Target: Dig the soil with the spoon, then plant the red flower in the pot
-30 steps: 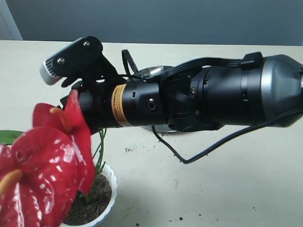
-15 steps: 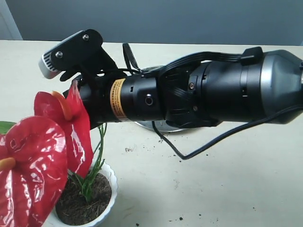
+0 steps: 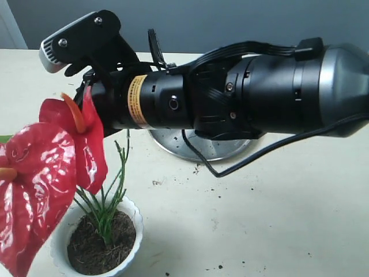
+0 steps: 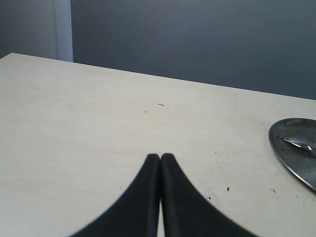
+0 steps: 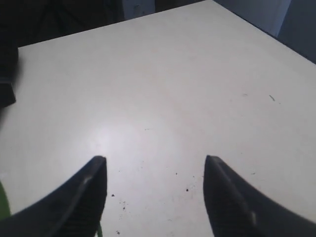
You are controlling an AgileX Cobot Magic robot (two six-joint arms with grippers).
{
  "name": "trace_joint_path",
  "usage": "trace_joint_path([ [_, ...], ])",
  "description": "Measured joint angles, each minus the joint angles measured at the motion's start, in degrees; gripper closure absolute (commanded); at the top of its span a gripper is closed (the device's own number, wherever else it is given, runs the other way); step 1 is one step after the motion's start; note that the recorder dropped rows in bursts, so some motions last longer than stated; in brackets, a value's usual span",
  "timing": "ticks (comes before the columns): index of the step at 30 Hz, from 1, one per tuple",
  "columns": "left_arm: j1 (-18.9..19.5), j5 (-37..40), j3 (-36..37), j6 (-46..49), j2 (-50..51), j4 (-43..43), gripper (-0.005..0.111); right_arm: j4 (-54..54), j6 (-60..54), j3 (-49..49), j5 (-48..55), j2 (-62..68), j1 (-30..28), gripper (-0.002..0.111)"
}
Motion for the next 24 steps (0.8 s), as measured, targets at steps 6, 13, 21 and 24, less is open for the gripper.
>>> trace_joint_path([
  [6,0.0,0.0,0.0,0.0,0.0,0.0,0.106,-0.9,-0.7,0.0,3.3,-2.7,0.0,0.052],
  [13,0.0,0.0,0.0,0.0,0.0,0.0,0.106,-3.2,-1.2,0.0,7.5,-6.8,0.0,0.052],
  [21,0.0,0.0,0.0,0.0,0.0,0.0,0.106,-2.2,1.9,0.5,0.7,-4.3,1.0,0.052],
  [24,0.0,0.0,0.0,0.0,0.0,0.0,0.106,-1.7,2.2,0.6,-2.8,-2.2,1.6,0.052],
])
